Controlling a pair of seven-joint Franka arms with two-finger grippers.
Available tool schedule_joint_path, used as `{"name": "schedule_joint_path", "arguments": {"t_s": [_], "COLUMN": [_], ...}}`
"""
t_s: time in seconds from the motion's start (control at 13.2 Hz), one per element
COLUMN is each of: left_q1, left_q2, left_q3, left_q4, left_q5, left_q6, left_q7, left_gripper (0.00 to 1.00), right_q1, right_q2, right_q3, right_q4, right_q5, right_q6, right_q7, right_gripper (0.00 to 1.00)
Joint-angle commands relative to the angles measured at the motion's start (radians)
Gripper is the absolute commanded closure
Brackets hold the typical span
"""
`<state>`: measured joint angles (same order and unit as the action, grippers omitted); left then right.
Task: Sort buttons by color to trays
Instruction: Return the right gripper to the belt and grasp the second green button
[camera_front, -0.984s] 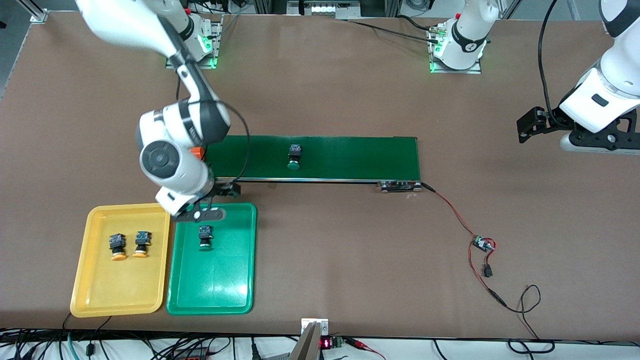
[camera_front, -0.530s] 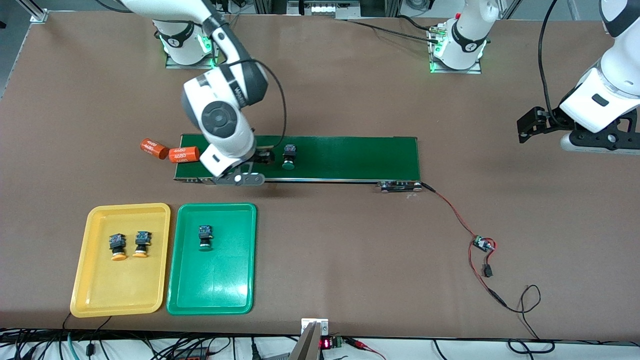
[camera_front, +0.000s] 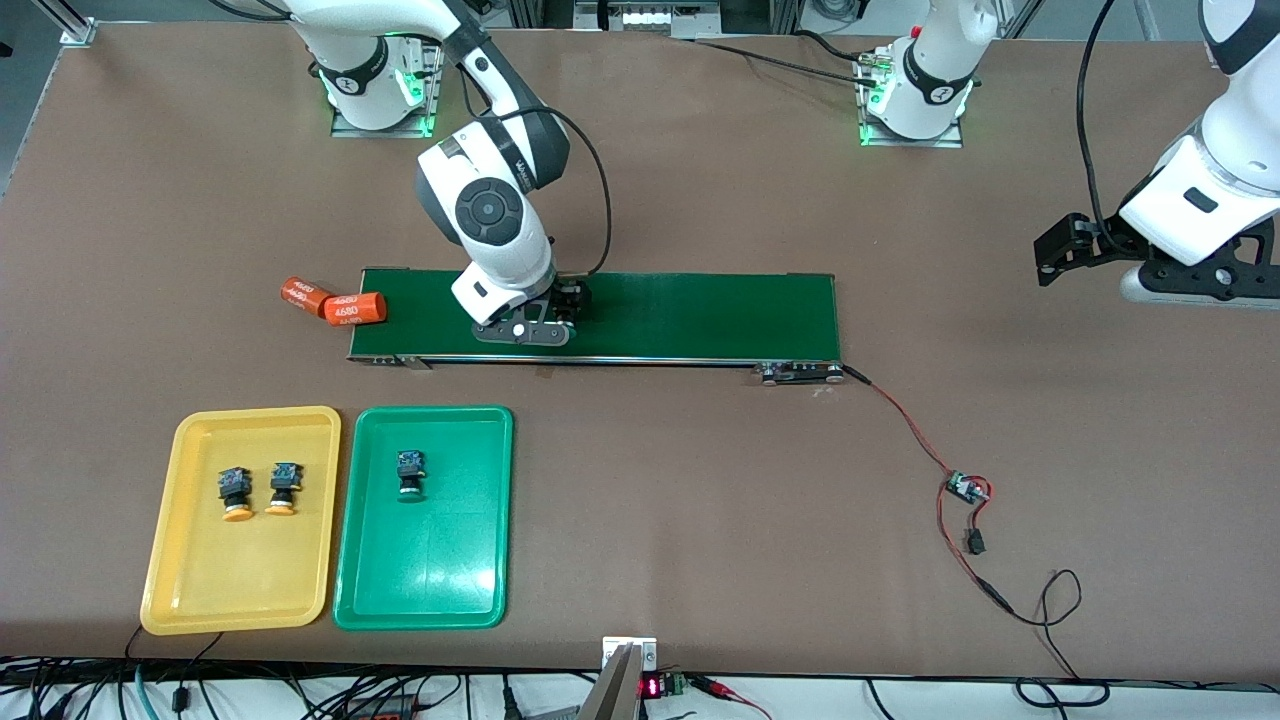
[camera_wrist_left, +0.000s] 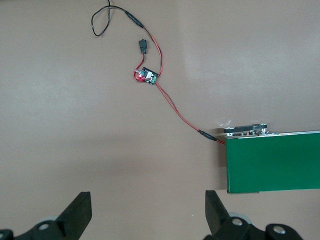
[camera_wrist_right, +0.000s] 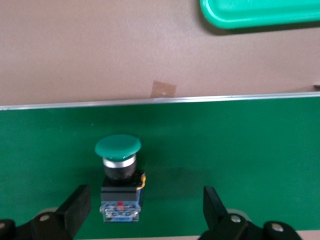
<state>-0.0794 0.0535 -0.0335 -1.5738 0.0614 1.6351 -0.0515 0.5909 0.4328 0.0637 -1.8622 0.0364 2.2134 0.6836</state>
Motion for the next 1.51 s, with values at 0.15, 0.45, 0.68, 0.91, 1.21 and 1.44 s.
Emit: {"name": "schedule_joint_path", "arguments": {"t_s": [0.15,0.45,0.68,0.91,1.21,1.44], "left_q1": [0.003,0.003,0.003,0.003,0.003,0.001], "left_q2": [0.006,0.006,0.006,0.006,0.006,0.006], "left_q3": [-0.005,-0.005,-0.005,-0.005,-0.005,-0.005], "left_q4": [0.026,0.026,0.026,0.026,0.026,0.026], "left_q5": [0.023,0.023,0.023,0.023,0.023,0.023], "left_q6": [-0.028,-0.029,-0.029,-0.029,-0.029,-0.029], "left_q7": [-0.002,-0.002,-0.002,-0.002,-0.002,-0.004], "left_gripper": [0.00,0.00,0.00,0.00,0.00,0.00], "right_q1": [-0.006,-0.008,-0.020,-0.026,-0.055,-0.117], "right_q2": [-0.031,-0.029,-0.032,-0.040,-0.046,-0.034], "right_q3": [0.038,0.039,0.038,0.038,0.036,0.030], "right_q4": [-0.061,-0.161,-0.178,-0.175,-0.151,-0.069], "right_q5": [0.016,0.002,0.000,0.002,0.002,0.000], "right_q6": [0.041,0.172,0.170,0.167,0.167,0.167], "right_q7": [0.056,0.037,-0.010,-0.006,-0.024,-0.139], "right_gripper": [0.00,0.00,0.18,0.86,0.94,0.95]}}
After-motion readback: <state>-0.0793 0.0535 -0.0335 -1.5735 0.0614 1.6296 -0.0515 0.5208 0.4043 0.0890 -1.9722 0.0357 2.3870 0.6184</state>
